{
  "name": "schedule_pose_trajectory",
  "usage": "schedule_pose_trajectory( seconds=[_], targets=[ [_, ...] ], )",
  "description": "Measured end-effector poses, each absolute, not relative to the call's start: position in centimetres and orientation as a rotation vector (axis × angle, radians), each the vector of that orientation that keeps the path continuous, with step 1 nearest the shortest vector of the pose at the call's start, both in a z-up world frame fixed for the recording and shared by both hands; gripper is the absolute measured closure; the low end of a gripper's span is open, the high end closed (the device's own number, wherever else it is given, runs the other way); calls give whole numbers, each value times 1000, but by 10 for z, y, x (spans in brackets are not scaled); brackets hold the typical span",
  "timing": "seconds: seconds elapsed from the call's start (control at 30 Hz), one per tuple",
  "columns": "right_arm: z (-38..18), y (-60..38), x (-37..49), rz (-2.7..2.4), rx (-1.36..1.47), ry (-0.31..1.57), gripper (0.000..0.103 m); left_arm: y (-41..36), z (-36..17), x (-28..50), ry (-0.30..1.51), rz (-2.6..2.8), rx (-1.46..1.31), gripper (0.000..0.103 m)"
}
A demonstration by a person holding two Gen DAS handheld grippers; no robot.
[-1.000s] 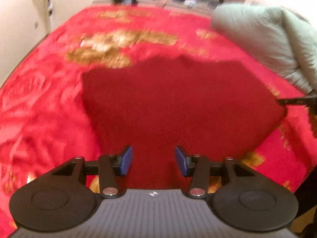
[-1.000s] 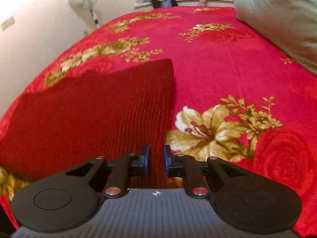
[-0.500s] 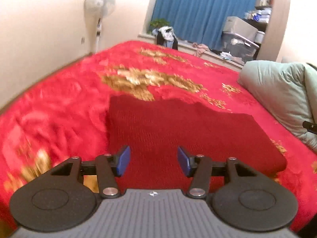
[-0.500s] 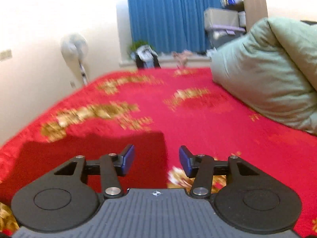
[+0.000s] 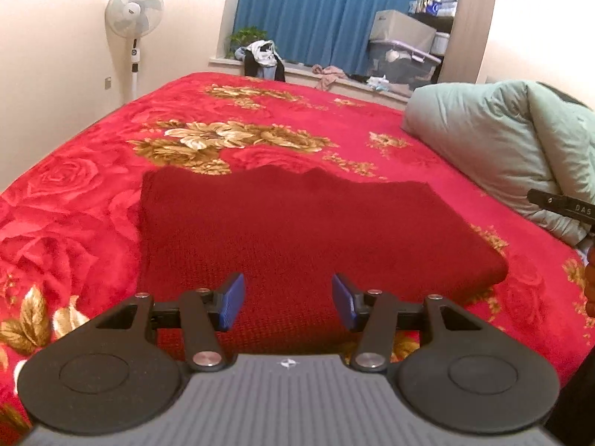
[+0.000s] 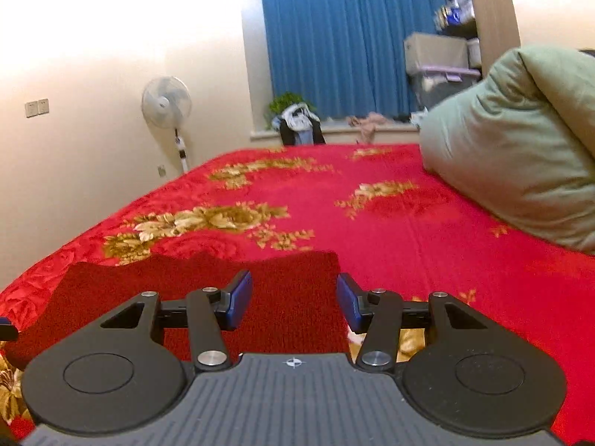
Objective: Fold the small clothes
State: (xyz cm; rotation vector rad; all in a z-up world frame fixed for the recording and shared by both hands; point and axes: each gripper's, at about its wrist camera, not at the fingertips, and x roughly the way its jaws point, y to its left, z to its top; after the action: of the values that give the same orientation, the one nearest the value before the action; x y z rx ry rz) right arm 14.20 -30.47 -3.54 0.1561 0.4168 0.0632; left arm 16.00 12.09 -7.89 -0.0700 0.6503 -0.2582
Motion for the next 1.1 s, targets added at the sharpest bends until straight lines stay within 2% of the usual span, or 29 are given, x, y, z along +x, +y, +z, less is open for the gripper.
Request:
schedule_pose_trajectory(
  seconds=[0.07, 0.13, 0.2, 0.37, 0.57, 0.67, 0.7, 0.73, 0.8, 1.0, 1.07, 1.1],
  targets=[
    [-46, -309, 144, 72, 183, 410, 51, 120, -82, 161, 663, -256, -70, 55],
    [-61, -314, 148, 71, 228, 406, 51, 119, -86, 162, 672, -255, -66, 78],
    [-76, -317, 149, 65, 268, 386, 51, 117, -90, 163, 668, -252, -49, 90],
    [-93, -317, 154, 81, 285, 390, 51, 112, -98, 161, 667, -245, -29, 90],
    [-94, -320, 165, 92, 279, 373, 51, 113, -114, 162, 725, -180, -140, 89],
    [-103, -321, 172, 88, 297, 406, 51, 114, -121, 161, 754, -170, -193, 83],
    [-105, -320, 173, 89, 298, 416, 51, 114, -123, 161, 765, -172, -210, 74],
    [-106, -319, 174, 90, 299, 423, 51, 116, -126, 162, 784, -178, -232, 59],
    [-108, -318, 175, 101, 303, 432, 51, 118, -135, 165, 844, -208, -281, 42],
    [-106, -308, 176, 129, 256, 428, 51, 135, -155, 172, 957, -217, -429, 40],
    [-106, -305, 176, 134, 243, 429, 51, 146, -158, 174, 957, -177, -483, 35],
    [-106, -304, 176, 136, 237, 429, 51, 152, -158, 174, 952, -158, -518, 27]
  ],
)
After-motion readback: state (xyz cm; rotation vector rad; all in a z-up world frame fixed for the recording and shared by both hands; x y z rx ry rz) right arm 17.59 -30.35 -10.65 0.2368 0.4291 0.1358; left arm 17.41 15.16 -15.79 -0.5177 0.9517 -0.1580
